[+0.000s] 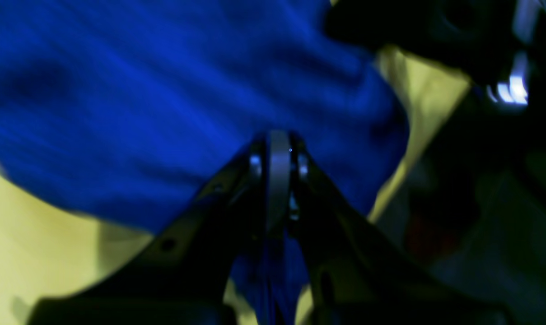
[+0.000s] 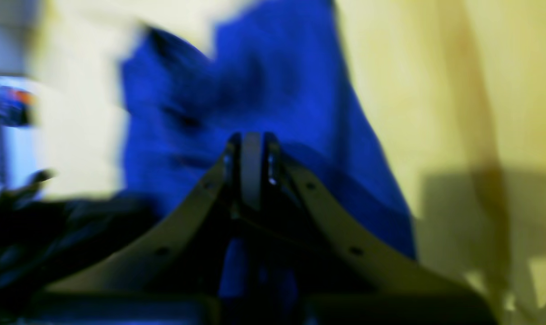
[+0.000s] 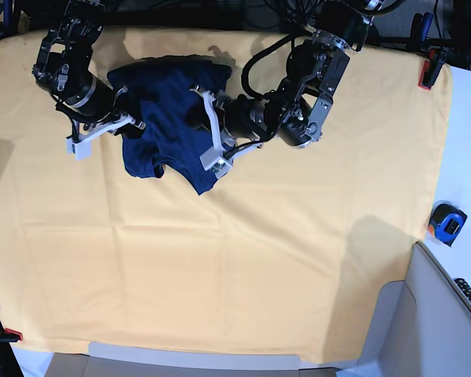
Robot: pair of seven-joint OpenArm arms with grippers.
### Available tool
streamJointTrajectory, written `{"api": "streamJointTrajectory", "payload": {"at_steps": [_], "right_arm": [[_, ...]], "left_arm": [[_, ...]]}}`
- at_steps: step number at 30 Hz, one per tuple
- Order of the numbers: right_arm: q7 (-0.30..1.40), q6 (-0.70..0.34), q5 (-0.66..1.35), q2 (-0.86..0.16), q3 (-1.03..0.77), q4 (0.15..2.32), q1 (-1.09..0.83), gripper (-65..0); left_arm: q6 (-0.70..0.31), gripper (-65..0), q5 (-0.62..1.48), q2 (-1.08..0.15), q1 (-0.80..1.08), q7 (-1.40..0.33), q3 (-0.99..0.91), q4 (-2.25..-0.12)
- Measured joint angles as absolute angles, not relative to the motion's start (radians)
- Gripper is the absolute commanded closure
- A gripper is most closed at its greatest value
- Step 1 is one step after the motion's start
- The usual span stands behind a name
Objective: Fold the T-shirt properly
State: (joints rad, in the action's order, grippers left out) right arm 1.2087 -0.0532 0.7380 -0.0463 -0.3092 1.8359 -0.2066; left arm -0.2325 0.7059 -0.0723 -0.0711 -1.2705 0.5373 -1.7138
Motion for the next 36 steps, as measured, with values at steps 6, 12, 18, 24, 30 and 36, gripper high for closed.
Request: {"api": "streamJointTrajectory", "payload": {"at_steps": [6,12,18,24,30,36], "right_arm": [[1.202,-0.061,0.664,-0.049,-0.309,1.802,-0.205,0.0],[1.202,-0.060,0.594,-0.046,-0.312,1.802,-0.188,0.0],[1.204,-0.059,0.570,-0.035,-0.387,1.800,-0.176,0.0],[1.208,-0.053,0.559,-0.027,-0.412,1.800,-0.154,0.0],[1.209,-0.053,0.554,-0.030,-0.416,1.799,-0.117,0.0],[1.207,-0.052,0.548,-0.109,-0.565,1.814,-0.090,0.0]], "left_arm": [[-0.232,-0.4,0.702,-0.088,-0.038,-1.296,0.530,-1.711],[-0.231,-0.4,0.705,-0.112,-0.020,-1.294,0.534,-1.723],[-0.226,-0.4,0.692,-0.147,0.017,-1.302,0.528,-1.855],[-0.231,-0.5,0.701,-0.162,0.045,-1.297,0.534,-1.931],[-0.232,-0.5,0.703,-0.188,0.078,-1.294,0.535,-1.930],[-0.225,-0.5,0.693,-0.318,0.165,-1.247,0.411,-1.995]]}}
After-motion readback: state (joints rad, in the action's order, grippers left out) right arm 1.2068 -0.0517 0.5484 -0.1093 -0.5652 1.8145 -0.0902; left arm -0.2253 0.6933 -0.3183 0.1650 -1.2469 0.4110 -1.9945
